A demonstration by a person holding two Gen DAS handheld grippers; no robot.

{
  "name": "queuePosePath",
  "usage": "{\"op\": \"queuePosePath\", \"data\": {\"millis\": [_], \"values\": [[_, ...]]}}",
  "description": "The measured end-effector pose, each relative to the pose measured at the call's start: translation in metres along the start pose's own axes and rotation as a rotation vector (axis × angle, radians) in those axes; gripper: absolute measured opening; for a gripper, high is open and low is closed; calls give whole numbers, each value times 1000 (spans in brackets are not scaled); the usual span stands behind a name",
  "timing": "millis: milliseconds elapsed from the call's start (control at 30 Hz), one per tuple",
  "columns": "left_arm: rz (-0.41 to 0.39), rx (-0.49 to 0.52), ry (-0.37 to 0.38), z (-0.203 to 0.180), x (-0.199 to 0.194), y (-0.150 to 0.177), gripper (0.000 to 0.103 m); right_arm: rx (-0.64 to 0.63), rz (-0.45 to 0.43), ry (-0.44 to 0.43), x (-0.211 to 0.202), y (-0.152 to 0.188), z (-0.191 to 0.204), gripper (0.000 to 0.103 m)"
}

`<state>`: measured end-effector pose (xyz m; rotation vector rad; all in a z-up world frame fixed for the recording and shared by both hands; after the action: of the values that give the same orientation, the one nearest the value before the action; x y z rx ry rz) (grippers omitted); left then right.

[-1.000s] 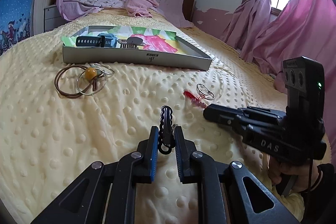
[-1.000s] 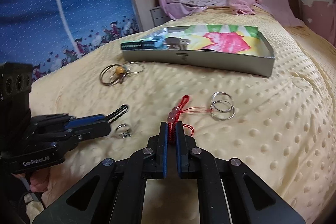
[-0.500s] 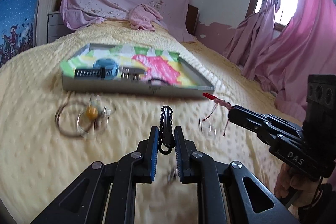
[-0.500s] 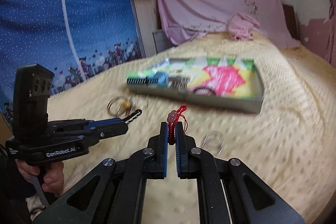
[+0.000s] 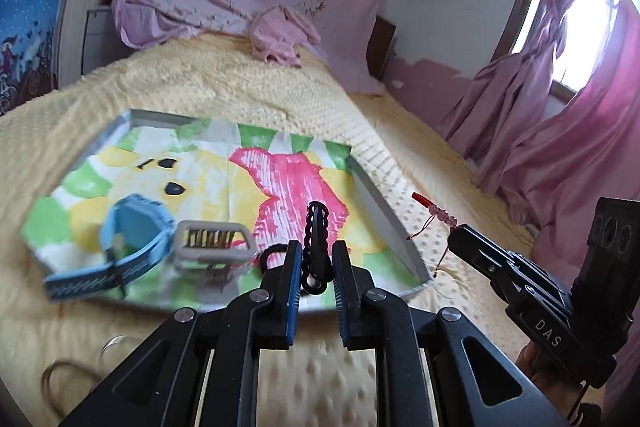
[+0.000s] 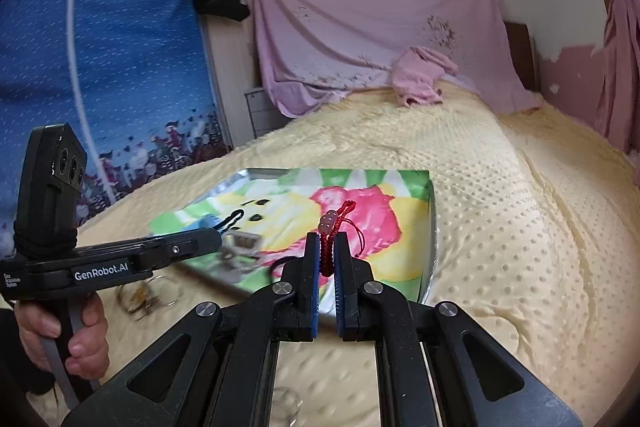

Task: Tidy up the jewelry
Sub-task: 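Carry the keychain and bracelet into the tray and open both tools, then grasp the small silver ring with the left tool while the right tool grasps the double silver rings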

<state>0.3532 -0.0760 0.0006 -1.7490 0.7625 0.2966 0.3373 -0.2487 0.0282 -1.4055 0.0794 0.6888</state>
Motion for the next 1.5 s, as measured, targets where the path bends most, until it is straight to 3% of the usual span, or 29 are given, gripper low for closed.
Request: {"op": "queuePosePath", "data": {"millis": [100, 333, 500, 767, 800, 867, 933, 1000, 1200, 1300, 1367, 1500], "values": [[70, 20, -12, -1, 27, -1, 15, 30, 50, -10, 29, 4, -11, 6], [155, 27, -34, 1, 54, 11, 15, 20, 180, 2, 70, 27, -19, 6], [169, 21, -64, 2, 59, 12, 15, 31, 232, 6, 82, 35, -21, 7], [159, 29, -65, 0, 56, 12, 18, 39, 237, 12, 77, 37, -24, 10], [155, 31, -62, -1, 55, 12, 20, 42, 233, 15, 75, 37, -25, 12], [144, 31, -50, -3, 51, 13, 26, 44, 219, 25, 69, 38, -27, 28], [130, 18, -48, -4, 46, 14, 45, 47, 193, 36, 59, 37, -29, 39], [100, 4, -50, -4, 39, 15, 62, 48, 168, 42, 49, 36, -32, 39], [18, -4, -45, -8, 12, 14, 64, 39, 78, 70, 12, 30, -32, 58], [-40, -3, -69, -10, -10, 15, 79, 37, 31, 78, -8, 26, -28, 64], [-80, 4, -78, -11, -24, 16, 82, 27, 3, 86, -21, 23, -24, 74], [-133, 29, -125, -12, -50, 22, 96, 30, -45, 80, -46, 20, -15, 76]]}}
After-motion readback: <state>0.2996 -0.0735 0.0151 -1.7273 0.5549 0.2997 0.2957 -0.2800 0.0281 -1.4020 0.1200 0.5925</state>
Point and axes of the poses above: each gripper's, at about its wrist camera, not at the fingertips, and x roughly the way its jaws point, z to its left, y to its underside, the point moved 3 cm from there along x, roughly the way its jaws point, and after that the axes turned 2 degrees about x, right-handed, at the moved point
